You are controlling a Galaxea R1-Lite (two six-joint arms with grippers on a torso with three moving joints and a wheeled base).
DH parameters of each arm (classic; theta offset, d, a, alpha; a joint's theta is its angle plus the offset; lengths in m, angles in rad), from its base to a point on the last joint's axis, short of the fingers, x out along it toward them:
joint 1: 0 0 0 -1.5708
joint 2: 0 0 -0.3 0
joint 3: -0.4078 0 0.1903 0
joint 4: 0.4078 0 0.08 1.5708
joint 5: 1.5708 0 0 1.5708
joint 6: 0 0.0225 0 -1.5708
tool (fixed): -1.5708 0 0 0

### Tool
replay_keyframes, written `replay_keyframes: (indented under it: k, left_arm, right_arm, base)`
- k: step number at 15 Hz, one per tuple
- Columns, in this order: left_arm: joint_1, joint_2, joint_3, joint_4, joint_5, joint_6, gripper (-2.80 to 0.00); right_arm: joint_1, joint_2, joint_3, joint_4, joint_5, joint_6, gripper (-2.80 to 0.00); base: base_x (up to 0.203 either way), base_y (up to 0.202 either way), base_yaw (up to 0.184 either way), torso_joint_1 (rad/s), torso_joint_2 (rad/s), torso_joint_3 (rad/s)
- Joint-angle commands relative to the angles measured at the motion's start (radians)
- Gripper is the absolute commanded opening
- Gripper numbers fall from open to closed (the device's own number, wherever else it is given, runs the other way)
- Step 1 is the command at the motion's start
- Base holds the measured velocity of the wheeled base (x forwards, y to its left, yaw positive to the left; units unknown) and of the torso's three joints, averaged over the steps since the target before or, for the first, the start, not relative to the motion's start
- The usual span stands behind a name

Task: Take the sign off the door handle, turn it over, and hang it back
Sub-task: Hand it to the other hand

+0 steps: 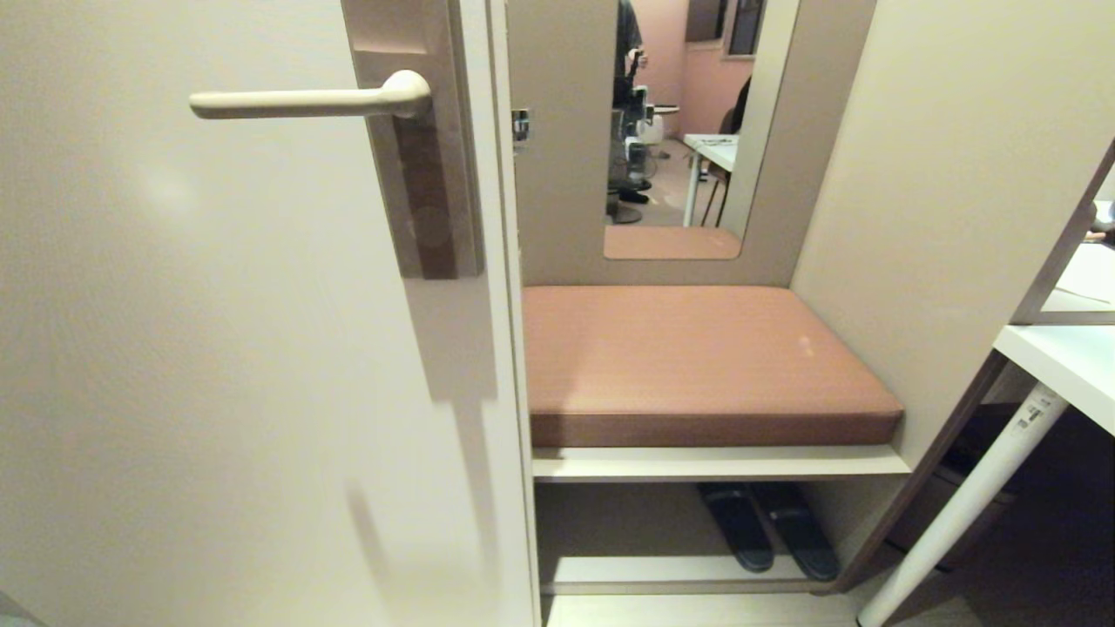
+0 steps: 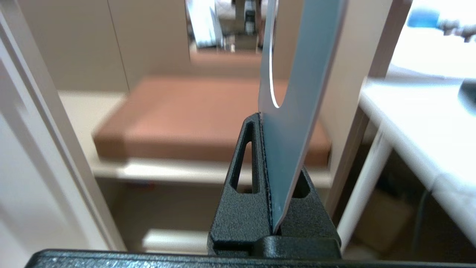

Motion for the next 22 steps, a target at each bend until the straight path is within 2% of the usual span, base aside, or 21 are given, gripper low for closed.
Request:
replay_keyframes:
  k: [1, 4, 7, 9, 11, 15, 20, 22]
  left_arm:
    - [0.0, 0.0, 0.0, 0.0, 0.0, 0.001, -2.8]
    - [0.0, 0.0, 0.0, 0.0, 0.0, -0.001, -2.8]
    - [-0.006, 0.0, 0.0, 0.001, -0.003, 0.001, -2.8]
    - [-0.006, 0.0, 0.0, 0.001, -0.005, 0.007, -2.8]
    - [-0.006, 0.0, 0.0, 0.003, -0.013, 0.025, -2.8]
    - [-0.006, 0.004, -0.022, 0.01, -0.047, 0.097, -2.8]
    - [-0.013, 0.233, -0.207, 0.003, -0.186, 0.091, -2.8]
    - [-0.044, 0.339, -0.291, -0.002, -0.228, 0.079, -2.8]
  right_arm:
    - [0.0, 0.215, -0.191, 0.0, 0.001, -0.001, -2.8]
    - [0.0, 0.39, -0.393, 0.006, 0.002, -0.014, -2.8]
    - [0.0, 0.512, -0.507, 0.011, 0.013, -0.068, -2.8]
    - [0.0, 0.546, -0.554, 0.067, 0.081, -0.127, -2.8]
    - [0.0, 0.571, -0.574, 0.094, 0.148, -0.135, -2.8]
    - [0.0, 0.619, -0.578, 0.091, 0.198, -0.131, -2.8]
    - [0.0, 0.615, -0.566, 0.091, 0.306, -0.122, -2.8]
    - [0.0, 0.611, -0.564, 0.091, 0.346, -0.087, -2.8]
  base:
    - [0.0, 0.0, 0.0, 0.0, 0.0, 0.0]
    - [0.0, 0.0, 0.0, 0.0, 0.0, 0.0]
    - [0.0, 0.0, 0.0, 0.0, 0.0, 0.0]
    - [0.0, 0.0, 0.0, 0.0, 0.0, 0.0]
    - [0.0, 0.0, 0.0, 0.0, 0.0, 0.0]
    - [0.0, 0.0, 0.0, 0.0, 0.0, 0.0]
    - [0.0, 0.0, 0.0, 0.0, 0.0, 0.0]
    - [0.0, 0.0, 0.0, 0.0, 0.0, 0.0]
